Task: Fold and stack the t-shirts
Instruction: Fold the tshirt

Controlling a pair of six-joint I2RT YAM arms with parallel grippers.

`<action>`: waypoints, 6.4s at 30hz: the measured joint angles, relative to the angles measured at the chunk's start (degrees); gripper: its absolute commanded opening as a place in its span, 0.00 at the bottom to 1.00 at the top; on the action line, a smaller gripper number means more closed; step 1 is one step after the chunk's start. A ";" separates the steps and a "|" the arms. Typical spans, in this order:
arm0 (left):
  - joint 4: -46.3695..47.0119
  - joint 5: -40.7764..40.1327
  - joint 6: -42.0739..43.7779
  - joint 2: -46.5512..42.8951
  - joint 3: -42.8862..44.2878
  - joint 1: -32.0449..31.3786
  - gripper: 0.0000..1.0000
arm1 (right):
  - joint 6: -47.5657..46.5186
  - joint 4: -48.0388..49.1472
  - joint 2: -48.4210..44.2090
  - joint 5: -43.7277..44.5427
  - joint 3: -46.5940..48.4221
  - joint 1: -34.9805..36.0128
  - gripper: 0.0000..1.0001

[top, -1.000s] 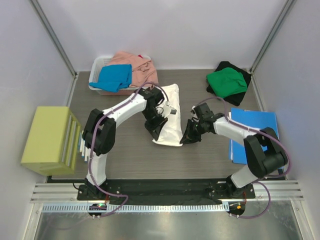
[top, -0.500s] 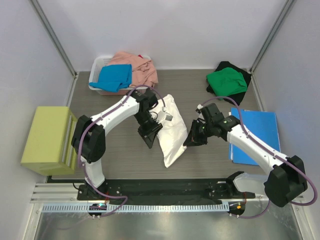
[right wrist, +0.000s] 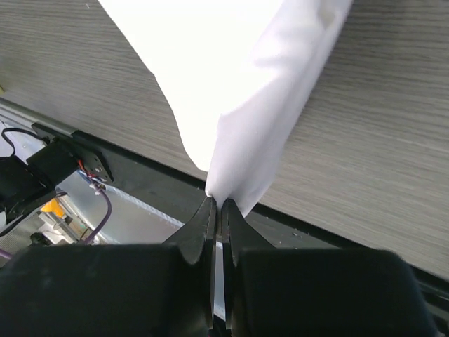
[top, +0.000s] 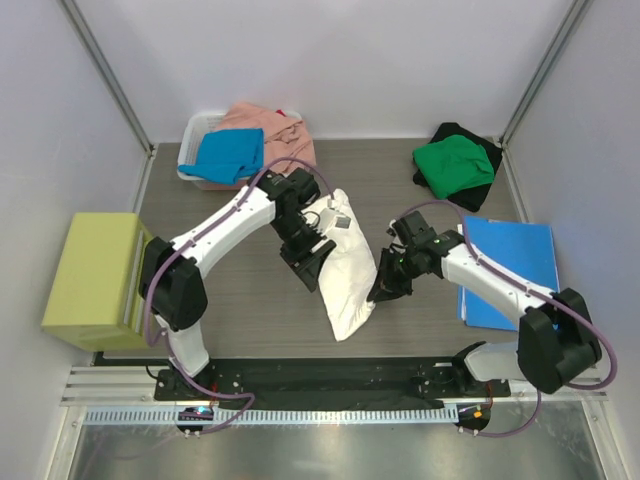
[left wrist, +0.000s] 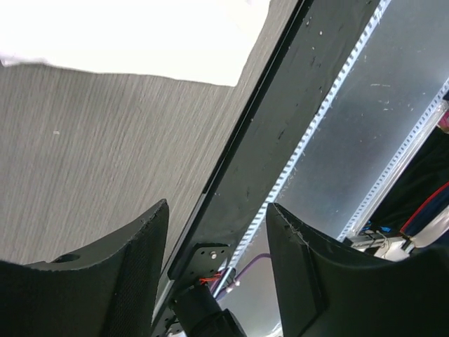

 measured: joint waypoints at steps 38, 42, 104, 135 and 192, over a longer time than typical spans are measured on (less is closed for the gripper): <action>3.56 -1.05 -4.81 -0.20 4.52 26.69 0.49 | 1.49 0.15 19.50 -8.33 33.53 -0.81 0.05; 3.80 -1.09 -3.98 -1.53 1.81 26.69 0.49 | 1.73 4.13 24.02 -8.59 37.55 -4.00 0.05; 12.52 -5.27 -4.61 -9.29 -9.77 30.71 1.00 | 8.98 29.57 32.94 -16.85 11.58 -8.07 1.00; 10.78 -4.15 -4.42 -9.33 -7.19 31.04 1.00 | 14.36 28.44 34.36 -17.22 14.47 -6.16 1.00; 9.88 -2.62 -4.39 -9.33 -5.99 31.08 1.00 | 15.26 30.73 53.70 -22.05 38.56 0.37 1.00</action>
